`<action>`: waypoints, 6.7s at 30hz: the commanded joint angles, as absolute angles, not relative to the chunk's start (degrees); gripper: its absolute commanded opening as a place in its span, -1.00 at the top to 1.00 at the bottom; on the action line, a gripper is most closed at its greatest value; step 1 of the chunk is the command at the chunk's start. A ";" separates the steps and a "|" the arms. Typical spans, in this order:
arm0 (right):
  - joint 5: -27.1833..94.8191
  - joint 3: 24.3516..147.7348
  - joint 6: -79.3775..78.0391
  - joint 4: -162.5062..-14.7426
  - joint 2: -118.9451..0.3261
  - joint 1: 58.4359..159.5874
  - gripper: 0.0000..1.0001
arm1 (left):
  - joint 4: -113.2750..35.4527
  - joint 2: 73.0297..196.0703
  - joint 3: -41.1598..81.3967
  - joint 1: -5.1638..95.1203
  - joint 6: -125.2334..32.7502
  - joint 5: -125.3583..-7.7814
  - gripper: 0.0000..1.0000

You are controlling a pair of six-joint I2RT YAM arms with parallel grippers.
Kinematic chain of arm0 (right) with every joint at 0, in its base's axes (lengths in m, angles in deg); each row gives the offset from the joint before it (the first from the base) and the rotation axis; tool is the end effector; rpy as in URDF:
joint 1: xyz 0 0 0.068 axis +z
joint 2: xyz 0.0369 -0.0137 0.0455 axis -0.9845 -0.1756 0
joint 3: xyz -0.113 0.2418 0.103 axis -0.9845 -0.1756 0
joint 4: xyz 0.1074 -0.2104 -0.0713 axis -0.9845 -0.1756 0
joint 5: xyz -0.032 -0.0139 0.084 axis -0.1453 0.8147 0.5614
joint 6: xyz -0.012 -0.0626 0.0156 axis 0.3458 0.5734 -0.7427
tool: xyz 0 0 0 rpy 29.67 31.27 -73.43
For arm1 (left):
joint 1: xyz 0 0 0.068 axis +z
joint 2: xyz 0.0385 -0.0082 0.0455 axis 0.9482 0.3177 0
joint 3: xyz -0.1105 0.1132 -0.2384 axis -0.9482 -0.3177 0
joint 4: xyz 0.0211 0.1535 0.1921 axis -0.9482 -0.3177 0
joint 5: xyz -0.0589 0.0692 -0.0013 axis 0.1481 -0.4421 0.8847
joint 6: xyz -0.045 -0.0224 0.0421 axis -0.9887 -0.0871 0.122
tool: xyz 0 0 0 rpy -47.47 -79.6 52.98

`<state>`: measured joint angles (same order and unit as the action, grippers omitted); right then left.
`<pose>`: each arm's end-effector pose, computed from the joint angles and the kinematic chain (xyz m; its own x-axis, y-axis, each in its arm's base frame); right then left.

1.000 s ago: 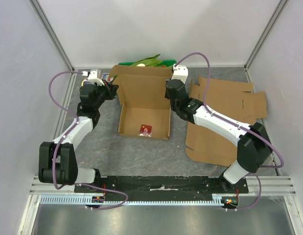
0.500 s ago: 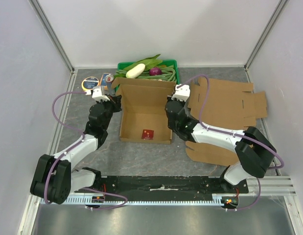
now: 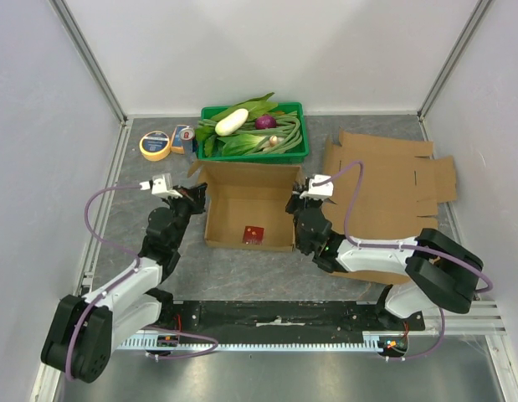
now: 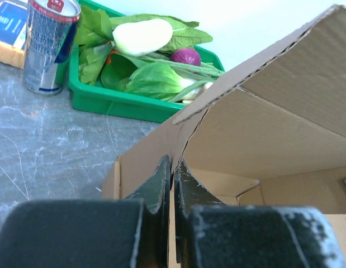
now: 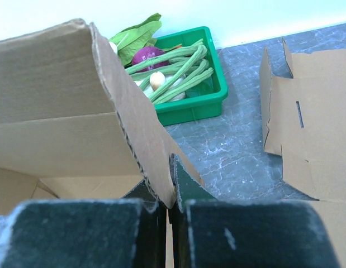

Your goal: Fold the paper box

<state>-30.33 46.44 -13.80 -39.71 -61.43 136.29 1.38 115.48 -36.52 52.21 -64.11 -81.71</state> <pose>0.1961 0.2172 0.2640 0.0110 0.3568 -0.9341 -0.0022 0.9342 0.3568 0.1946 -0.0615 0.2437 -0.0827 -0.4882 -0.8688 0.1997 0.8460 -0.4943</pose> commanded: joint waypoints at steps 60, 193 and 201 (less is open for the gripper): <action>44.02 72.91 -75.06 -62.55 -76.31 127.17 -0.49 | -71.83 71.91 -27.37 51.09 -84.06 -81.34 -0.59; 59.74 35.55 -32.97 -78.72 -52.76 98.61 0.05 | -48.35 99.22 -38.06 65.15 -84.40 -45.32 -0.92; 64.58 31.94 -34.89 -75.47 -55.74 92.29 0.36 | -33.02 98.78 -45.37 65.15 -88.54 -37.40 -0.96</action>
<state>62.36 34.18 -34.17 -77.37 -52.99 95.28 -45.88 98.43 -44.15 64.98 -84.83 -44.44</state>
